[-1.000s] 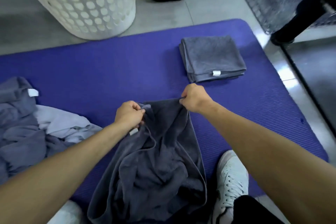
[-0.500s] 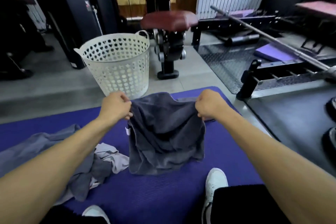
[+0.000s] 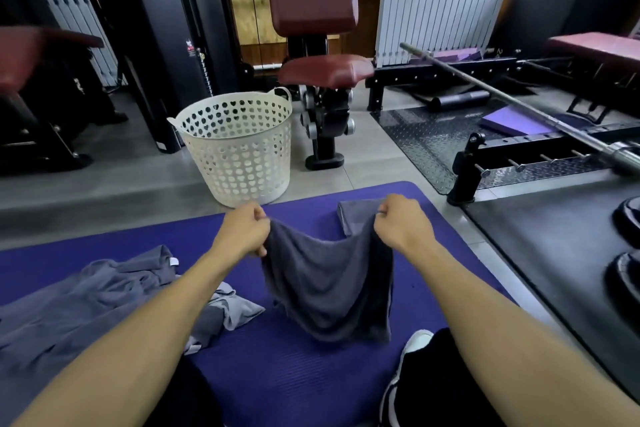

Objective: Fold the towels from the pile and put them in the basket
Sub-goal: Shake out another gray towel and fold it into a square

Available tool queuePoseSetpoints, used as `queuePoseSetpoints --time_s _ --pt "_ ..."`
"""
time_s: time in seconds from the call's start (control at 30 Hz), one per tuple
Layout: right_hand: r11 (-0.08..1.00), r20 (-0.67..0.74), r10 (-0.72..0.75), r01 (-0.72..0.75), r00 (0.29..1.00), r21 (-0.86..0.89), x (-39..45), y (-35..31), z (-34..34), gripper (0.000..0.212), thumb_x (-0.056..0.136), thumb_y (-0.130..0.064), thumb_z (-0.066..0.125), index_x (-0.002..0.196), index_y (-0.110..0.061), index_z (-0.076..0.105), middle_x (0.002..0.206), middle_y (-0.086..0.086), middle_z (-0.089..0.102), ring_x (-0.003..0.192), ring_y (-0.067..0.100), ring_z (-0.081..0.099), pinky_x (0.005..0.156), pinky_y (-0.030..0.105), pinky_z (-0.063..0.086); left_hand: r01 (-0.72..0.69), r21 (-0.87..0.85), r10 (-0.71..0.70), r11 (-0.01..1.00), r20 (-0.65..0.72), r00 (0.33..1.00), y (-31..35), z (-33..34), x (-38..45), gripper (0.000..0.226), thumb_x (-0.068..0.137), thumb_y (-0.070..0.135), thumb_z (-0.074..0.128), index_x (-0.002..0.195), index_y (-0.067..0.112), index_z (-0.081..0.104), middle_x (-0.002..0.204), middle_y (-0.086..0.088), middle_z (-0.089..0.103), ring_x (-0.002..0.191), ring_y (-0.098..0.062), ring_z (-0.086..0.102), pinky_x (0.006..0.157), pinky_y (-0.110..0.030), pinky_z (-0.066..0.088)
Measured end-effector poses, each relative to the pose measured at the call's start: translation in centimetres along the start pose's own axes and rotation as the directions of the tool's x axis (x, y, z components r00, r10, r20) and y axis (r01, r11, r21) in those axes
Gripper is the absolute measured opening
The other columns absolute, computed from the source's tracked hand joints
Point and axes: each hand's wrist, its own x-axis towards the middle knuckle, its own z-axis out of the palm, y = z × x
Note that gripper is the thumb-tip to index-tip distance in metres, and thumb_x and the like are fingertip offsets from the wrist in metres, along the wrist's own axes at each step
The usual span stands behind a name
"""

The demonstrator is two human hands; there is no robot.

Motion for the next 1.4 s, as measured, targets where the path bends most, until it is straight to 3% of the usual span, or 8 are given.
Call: queuePoseSetpoints --time_s 0.17,0.33,0.4,0.57,0.77,0.93,1.13,1.4 --pt "0.981 -0.051 0.007 0.003 0.999 0.191 1.5 -1.2 -0.1 0.013 0.08 -0.01 0.05 0.069 -0.006 0.054 0.066 0.013 0.064 0.066 0.032 0.058 0.059 0.034 0.049 0.132 -0.347 -0.137 0.928 0.009 0.99 2.2 -0.7 1.8 0.016 0.085 0.002 0.053 0.071 0.01 0.052 0.052 -0.006 0.042 0.035 -0.014 0.035 0.038 -0.022 0.035" --pt "0.983 0.321 0.181 -0.182 0.93 -0.026 4.7 0.2 2.2 0.026 0.093 -0.007 0.048 0.075 0.001 0.064 0.058 0.013 0.07 0.042 0.019 0.061 0.061 0.029 0.061 0.331 -0.185 -0.299 0.925 0.178 0.937 -1.6 0.5 5.6 0.007 0.096 0.005 0.058 0.1 0.0 0.06 0.078 -0.018 0.068 0.046 -0.016 0.065 0.041 -0.026 0.055" --pt "0.988 0.311 0.155 -0.144 0.938 -0.059 6.0 0.2 2.6 0.026 0.089 -0.003 0.046 0.077 0.003 0.067 0.062 0.015 0.071 0.049 0.022 0.066 0.068 0.037 0.062 0.383 -0.182 -0.36 0.906 0.147 0.921 -3.5 0.4 7.6 0.013 0.097 0.007 0.059 0.104 -0.004 0.058 0.087 -0.019 0.07 0.053 -0.016 0.07 0.044 -0.026 0.057" --pt "0.975 -0.023 -0.063 0.066 0.998 0.212 9.6 -2.4 1.1 0.015 0.094 -0.009 0.051 0.085 -0.011 0.063 0.083 0.008 0.068 0.085 0.028 0.066 0.074 0.03 0.05 0.045 -0.309 -0.086 0.95 -0.12 0.989 -3.2 -2.4 12.2 0.006 0.097 0.006 0.057 0.098 0.009 0.052 0.093 -0.017 0.065 0.053 -0.009 0.067 0.06 -0.031 0.056" --pt "0.914 -0.241 -0.084 0.171 0.967 0.367 9.4 -4.6 -1.7 0.016 0.096 -0.013 0.055 0.101 -0.007 0.069 0.096 0.005 0.07 0.091 0.021 0.06 0.079 0.027 0.042 -0.264 -0.451 0.166 0.853 -0.245 0.955 1.9 -6.6 10.4 0.023 0.095 -0.002 0.058 0.083 0.016 0.062 0.078 -0.003 0.063 0.061 -0.007 0.064 0.063 -0.018 0.055" --pt "0.944 -0.141 -0.038 0.082 0.989 0.32 4.4 -0.2 0.7 0.01 0.096 -0.01 0.056 0.096 -0.01 0.065 0.089 0.004 0.065 0.091 0.025 0.06 0.077 0.028 0.042 -0.146 -0.24 0.078 0.96 -0.27 0.96 -3.1 -4.8 6.5 0.007 0.092 0.007 0.062 0.091 0.009 0.068 0.079 -0.002 0.062 0.069 -0.013 0.051 0.066 -0.027 0.04" --pt "0.972 0.068 0.104 -0.116 0.992 0.204 -4.5 7.2 6.6 0.012 0.096 -0.01 0.055 0.087 -0.014 0.061 0.081 0.007 0.067 0.084 0.029 0.062 0.062 0.03 0.039 0.089 -0.159 -0.098 0.983 -0.05 0.994 -13.1 3.0 -1.3 0.019 0.091 0.006 0.061 0.076 0.017 0.062 0.075 -0.002 0.063 0.072 -0.02 0.054 0.066 -0.031 0.041" --pt "0.96 0.32 0.202 -0.251 0.926 0.121 -11.1 12.7 10.2 0.009 0.097 -0.015 0.054 0.093 -0.014 0.062 0.09 0.003 0.066 0.088 0.022 0.06 0.071 0.026 0.039 0.08 -0.115 -0.064 0.99 0.139 0.988 -17.1 8.1 -8.1 0.023 0.089 0.001 0.061 0.071 0.016 0.059 0.065 0.001 0.062 0.066 -0.014 0.053 0.062 -0.029 0.039"
